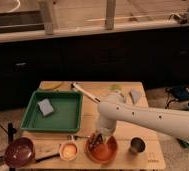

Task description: Place grapes in red bowl

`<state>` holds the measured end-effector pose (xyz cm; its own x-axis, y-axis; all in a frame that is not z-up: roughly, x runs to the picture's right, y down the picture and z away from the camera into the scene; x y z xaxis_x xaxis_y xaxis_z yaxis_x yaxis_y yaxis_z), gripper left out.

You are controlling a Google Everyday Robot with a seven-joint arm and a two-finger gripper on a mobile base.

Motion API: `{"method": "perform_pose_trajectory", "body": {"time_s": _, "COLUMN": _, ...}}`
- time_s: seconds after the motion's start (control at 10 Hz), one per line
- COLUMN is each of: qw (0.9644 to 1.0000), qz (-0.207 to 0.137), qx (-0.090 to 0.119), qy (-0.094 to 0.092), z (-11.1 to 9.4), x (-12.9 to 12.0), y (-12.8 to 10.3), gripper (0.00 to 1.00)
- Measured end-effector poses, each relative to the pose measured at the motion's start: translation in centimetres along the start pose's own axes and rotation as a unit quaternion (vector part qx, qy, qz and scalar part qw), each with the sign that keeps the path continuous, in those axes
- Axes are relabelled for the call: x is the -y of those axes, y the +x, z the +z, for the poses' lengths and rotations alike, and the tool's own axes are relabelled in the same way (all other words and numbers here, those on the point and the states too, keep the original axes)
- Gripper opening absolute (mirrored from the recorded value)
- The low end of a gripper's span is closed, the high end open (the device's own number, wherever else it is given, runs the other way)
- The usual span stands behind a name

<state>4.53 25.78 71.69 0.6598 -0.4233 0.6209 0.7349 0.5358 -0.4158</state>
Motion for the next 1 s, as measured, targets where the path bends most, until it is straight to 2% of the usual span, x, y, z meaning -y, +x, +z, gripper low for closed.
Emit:
{"method": "perform_pose_trajectory", "body": {"time_s": 0.5, "qw": 1.0000, "qz": 0.004, "qx": 0.007, "qy": 0.003, "z": -0.6, "x": -1.5, "y": -0.2, "gripper": 0.80}}
{"method": "perform_pose_trajectory", "body": {"time_s": 1.0, "qw": 0.9998, "qz": -0.011, "qx": 0.016, "qy": 0.003, "z": -1.3, "x": -1.7, "y": 0.0, "gripper": 0.80}}
